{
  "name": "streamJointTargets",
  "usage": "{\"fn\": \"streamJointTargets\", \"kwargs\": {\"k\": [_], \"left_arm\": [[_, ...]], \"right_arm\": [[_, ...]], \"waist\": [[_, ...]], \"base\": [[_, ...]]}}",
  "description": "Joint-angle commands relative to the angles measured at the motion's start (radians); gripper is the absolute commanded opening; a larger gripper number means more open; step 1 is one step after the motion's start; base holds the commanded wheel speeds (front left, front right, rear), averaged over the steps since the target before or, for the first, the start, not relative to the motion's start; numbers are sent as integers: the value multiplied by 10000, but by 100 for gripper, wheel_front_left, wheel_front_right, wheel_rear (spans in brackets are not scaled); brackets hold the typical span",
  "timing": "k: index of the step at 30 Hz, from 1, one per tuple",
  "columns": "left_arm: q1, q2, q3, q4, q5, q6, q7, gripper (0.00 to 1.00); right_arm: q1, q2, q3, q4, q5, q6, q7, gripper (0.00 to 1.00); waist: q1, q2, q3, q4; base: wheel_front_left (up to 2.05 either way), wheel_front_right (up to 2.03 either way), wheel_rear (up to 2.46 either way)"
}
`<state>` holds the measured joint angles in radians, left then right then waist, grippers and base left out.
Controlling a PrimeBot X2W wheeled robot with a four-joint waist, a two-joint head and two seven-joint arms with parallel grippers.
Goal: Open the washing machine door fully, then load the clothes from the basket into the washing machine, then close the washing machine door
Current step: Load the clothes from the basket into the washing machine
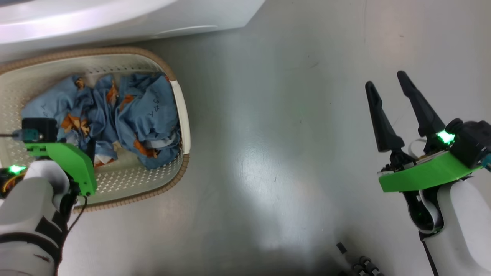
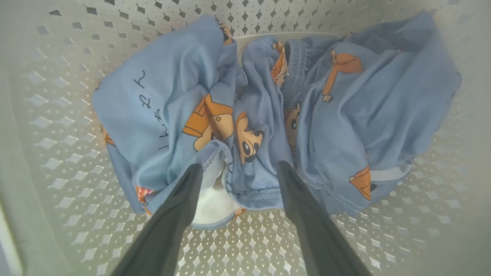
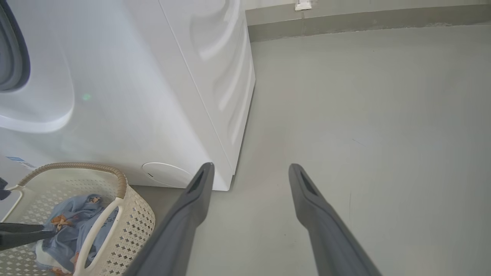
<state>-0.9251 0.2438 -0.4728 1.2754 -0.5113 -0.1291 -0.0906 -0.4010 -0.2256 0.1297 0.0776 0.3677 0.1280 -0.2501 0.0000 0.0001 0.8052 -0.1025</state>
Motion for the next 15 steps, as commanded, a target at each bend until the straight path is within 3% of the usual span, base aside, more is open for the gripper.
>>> {"fn": "streamJointTargets", "kwargs": {"k": [1,15], "left_arm": [[-91,523,89,12,-112,-15,46,100],[-653,727,-113,128,-324,25,490,100]], "right_arm": [[93,4,220,-286,-89,27,-117,100],[-30,60,295,-450,-152,27,-117,100]], "waist": [[0,-1,171,-90],[0,-1,646,-220]], "base": [[0,0,0],[0,0,0]]}}
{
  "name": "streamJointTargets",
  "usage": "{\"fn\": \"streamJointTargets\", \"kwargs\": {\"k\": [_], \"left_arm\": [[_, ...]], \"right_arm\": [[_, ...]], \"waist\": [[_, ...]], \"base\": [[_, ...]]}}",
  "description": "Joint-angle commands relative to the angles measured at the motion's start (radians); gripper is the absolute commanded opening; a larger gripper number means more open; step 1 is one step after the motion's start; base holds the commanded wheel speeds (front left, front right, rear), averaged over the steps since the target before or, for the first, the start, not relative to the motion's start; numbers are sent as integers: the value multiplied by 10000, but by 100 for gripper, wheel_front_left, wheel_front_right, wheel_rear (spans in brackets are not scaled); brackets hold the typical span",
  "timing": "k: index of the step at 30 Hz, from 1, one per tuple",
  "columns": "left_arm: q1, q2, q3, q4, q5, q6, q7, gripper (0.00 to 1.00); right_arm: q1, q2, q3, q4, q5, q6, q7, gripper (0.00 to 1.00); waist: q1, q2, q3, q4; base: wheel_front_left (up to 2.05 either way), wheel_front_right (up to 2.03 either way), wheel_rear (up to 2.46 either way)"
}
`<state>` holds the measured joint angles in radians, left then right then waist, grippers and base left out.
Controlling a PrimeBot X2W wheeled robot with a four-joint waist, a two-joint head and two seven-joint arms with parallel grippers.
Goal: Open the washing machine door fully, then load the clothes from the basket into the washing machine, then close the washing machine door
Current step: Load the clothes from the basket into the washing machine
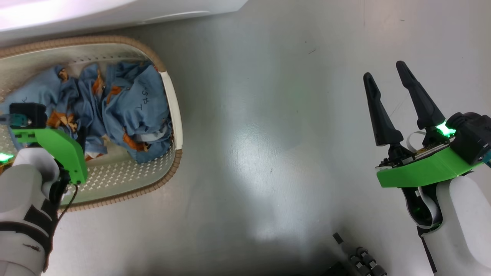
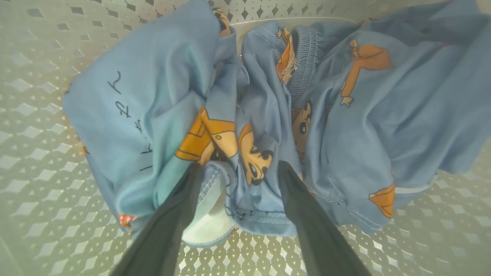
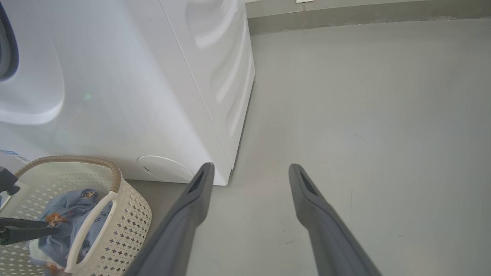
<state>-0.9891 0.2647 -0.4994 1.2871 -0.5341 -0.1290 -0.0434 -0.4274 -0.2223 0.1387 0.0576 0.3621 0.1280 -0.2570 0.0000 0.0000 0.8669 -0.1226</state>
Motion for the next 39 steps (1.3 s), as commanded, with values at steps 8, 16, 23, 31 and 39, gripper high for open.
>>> {"fn": "streamJointTargets", "kwargs": {"k": [8,16,23,31,39], "left_arm": [[-101,613,81,27,-130,40,94,0],[-22,505,241,33,-425,70,-319,0],[353,213,632,35,-964,42,-1352,0],[1050,-134,824,-86,-1400,-7,-2050,0],[2055,-37,1042,-1467,-1519,-15,-2178,0]], "right_arm": [[178,3,240,-252,-100,27,-48,100],[156,-51,200,-194,-107,27,-48,100],[303,-124,169,-97,-94,27,-48,100],[590,-182,248,124,-41,27,-48,100],[1198,-264,252,313,75,27,-48,100]], "waist": [[0,0,64,-18],[0,0,-191,148],[0,0,-880,461],[0,0,-2010,697],[0,0,-3295,819]], "base": [[0,0,0],[0,0,0],[0,0,0],[0,0,0],[0,0,0]]}}
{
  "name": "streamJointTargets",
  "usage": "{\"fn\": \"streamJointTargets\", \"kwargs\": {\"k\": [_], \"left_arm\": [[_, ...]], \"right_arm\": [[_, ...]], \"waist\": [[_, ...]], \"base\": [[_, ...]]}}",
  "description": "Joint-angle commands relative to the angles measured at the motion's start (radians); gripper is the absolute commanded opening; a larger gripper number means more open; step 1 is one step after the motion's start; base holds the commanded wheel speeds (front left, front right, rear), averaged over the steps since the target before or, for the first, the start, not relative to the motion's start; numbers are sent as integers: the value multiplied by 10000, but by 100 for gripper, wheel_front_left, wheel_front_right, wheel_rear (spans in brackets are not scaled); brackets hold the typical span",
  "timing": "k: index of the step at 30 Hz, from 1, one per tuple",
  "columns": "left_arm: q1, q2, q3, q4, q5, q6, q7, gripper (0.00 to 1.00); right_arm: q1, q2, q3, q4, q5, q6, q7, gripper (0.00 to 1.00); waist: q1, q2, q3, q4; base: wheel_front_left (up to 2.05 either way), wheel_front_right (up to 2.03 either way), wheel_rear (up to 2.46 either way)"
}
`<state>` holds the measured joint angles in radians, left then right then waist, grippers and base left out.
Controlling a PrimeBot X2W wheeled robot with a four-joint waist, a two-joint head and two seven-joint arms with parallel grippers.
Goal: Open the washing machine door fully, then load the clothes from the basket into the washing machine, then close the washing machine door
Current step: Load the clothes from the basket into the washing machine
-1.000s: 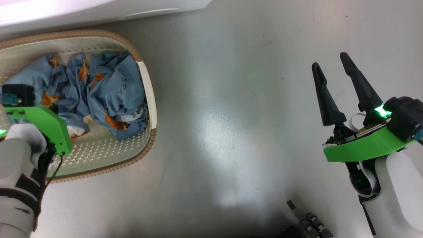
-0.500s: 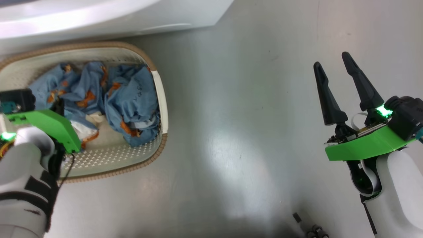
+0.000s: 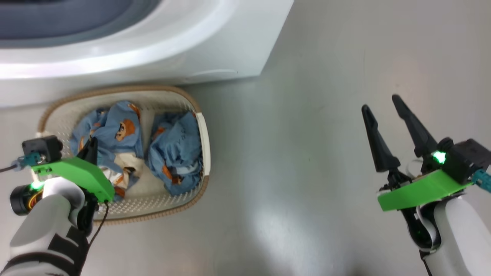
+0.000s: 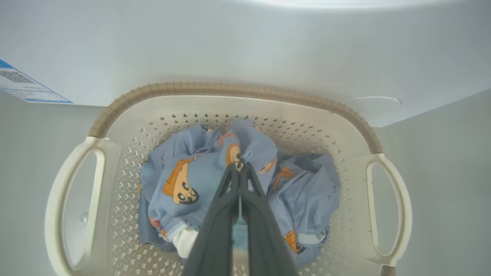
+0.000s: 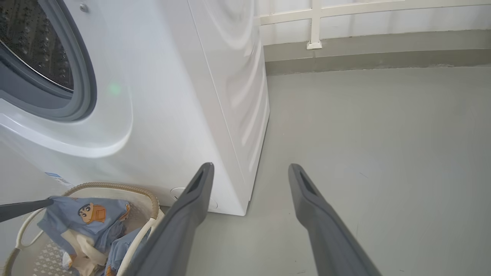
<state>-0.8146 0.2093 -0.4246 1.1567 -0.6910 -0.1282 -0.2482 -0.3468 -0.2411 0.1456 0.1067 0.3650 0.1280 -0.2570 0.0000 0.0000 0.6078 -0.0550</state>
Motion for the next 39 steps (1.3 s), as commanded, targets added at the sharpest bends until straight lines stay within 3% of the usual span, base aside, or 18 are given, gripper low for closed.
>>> {"fn": "streamJointTargets", "kwargs": {"k": [1,12,28,39], "left_arm": [[467,557,383,-383,94,-23,-131,0],[2003,658,1648,-2573,951,-24,-134,0],[4799,249,3589,-6629,2398,-24,-135,0],[7696,-528,4729,-9615,3347,175,-135,0]], "right_arm": [[485,-84,188,-149,59,27,-48,100],[1390,-169,118,119,137,27,-48,100],[2690,-331,-287,227,308,27,-48,100],[3550,-377,-625,176,356,27,-48,100]], "waist": [[0,0,-867,149],[0,0,-2371,231],[0,0,-4038,427],[0,0,-4897,351]], "base": [[0,0,0],[0,0,0],[0,0,0],[0,0,0]]}}
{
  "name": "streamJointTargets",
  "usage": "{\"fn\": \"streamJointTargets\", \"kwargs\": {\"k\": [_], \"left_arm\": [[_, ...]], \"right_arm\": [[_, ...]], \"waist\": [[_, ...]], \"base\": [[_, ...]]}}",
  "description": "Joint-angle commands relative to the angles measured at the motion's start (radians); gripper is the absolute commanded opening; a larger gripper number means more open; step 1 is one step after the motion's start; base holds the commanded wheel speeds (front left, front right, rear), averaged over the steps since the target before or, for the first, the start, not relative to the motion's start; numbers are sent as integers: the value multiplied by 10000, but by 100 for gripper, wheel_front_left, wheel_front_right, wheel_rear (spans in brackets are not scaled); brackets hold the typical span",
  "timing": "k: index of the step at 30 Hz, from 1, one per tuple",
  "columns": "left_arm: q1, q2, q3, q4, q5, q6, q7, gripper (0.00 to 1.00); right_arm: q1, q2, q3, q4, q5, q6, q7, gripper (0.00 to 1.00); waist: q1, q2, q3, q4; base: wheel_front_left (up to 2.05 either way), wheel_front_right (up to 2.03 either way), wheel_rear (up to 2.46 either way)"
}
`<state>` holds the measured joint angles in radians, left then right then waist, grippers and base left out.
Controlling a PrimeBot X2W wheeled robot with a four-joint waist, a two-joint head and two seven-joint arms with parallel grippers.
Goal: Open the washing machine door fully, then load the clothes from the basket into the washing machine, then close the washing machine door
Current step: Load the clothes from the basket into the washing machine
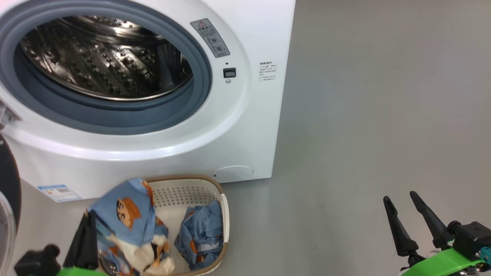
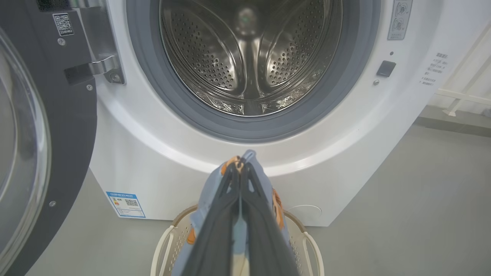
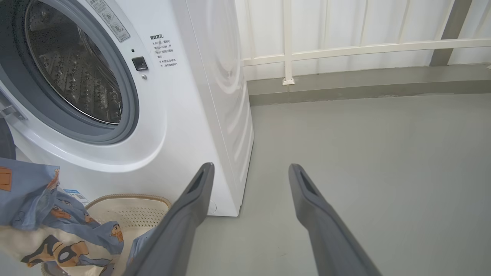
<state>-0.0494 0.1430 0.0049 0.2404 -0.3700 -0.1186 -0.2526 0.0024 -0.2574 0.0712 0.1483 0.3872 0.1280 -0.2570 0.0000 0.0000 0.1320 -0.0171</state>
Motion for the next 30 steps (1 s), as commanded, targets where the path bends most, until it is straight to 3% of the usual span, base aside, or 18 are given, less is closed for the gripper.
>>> {"fn": "streamJointTargets", "kwargs": {"k": [1,7,14,22,30], "left_arm": [[245,49,503,-658,168,96,-91,0],[817,-258,674,-1341,273,89,-91,0],[307,-345,730,-1313,91,5,-91,0],[-1716,-60,749,-985,113,-53,-91,0],[-4900,499,843,3,73,7,-29,0]], "right_arm": [[90,-216,101,-249,134,27,-48,100],[161,-187,0,-338,112,27,-48,100],[116,-100,-42,-423,76,27,-48,100],[-216,69,19,-480,25,27,-48,100],[-720,242,76,-544,-5,27,-48,100]], "waist": [[0,0,-165,-31],[0,0,-125,-10],[0,0,119,0],[0,0,770,-80],[0,0,1565,-286]], "base": [[0,0,0],[0,0,0],[0,0,0],[0,0,0],[0,0,0]]}}
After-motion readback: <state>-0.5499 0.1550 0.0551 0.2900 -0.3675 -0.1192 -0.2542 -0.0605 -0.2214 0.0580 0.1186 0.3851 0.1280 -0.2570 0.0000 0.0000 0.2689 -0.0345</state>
